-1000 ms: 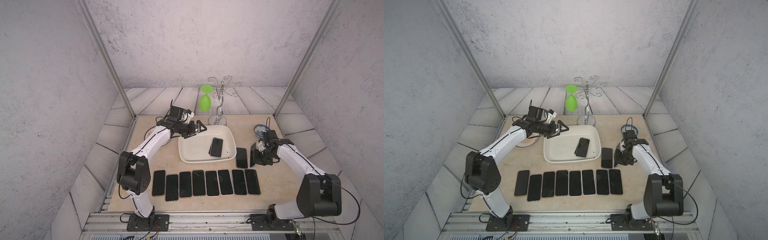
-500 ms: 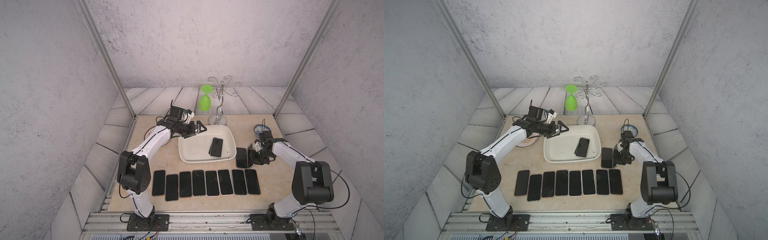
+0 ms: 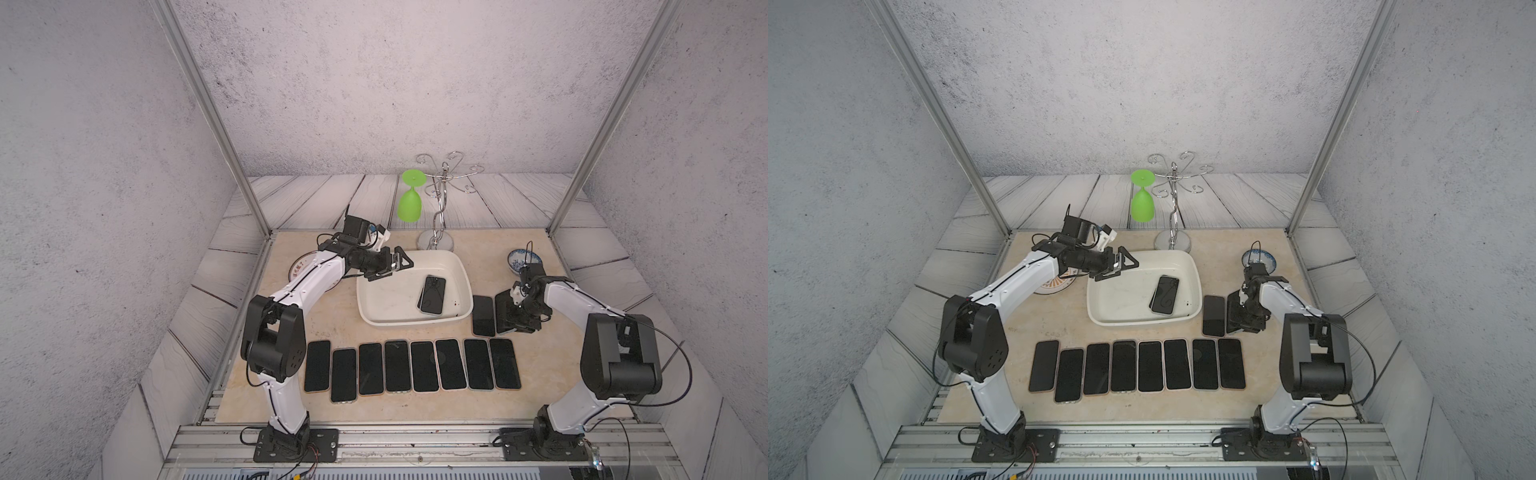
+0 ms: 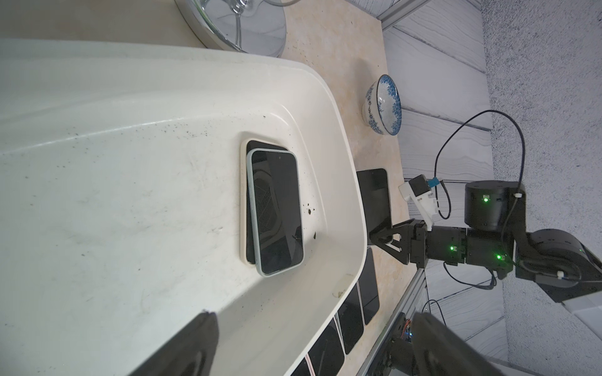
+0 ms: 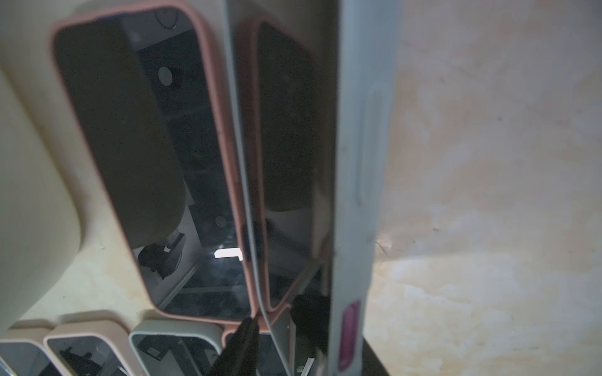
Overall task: Take the phone out of the storage box
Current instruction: Place the phone at the center of the board.
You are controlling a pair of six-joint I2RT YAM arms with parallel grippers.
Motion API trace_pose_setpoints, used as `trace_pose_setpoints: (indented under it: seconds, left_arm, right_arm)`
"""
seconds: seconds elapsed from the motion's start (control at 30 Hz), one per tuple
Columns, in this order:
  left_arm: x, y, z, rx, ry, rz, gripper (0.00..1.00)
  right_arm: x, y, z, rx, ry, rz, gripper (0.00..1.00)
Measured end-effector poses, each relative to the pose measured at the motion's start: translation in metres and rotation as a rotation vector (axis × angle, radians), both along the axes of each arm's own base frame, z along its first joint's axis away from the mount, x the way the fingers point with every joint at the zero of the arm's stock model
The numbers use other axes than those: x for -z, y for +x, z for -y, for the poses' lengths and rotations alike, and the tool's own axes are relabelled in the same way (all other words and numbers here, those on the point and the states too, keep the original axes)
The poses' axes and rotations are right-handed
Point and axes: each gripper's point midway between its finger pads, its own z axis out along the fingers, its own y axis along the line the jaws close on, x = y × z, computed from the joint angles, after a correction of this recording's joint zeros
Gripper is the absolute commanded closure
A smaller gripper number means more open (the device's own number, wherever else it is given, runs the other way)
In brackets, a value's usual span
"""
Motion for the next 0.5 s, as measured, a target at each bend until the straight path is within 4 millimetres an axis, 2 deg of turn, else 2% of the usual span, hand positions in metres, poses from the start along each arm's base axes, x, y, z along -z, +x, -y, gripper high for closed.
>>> trace_pose_setpoints:
  seconds: [0.17,0.3,0.43,0.5]
  left_arm:
    - [0.002,-0.002,-0.001,0.001,0.01,-0.008,0.02]
    - [0.004,-0.002,-0.002,0.004,0.017,-0.01,0.02]
    - [0.009,-0.002,-0.002,0.007,0.026,-0.014,0.02]
    - [0.01,-0.002,-0.003,0.005,0.032,-0.017,0.02]
  right_arm:
    - [0.008,-0.002,0.012,0.035,-0.022,-0.035,0.43]
    - [0.007,0.008,0.019,0.05,-0.036,-0.044,0.37]
    - [-0.004,0.021,0.029,0.077,-0.04,-0.007,0.37]
    - [-0.012,0.027,0.037,0.102,-0.042,0.019,0.42]
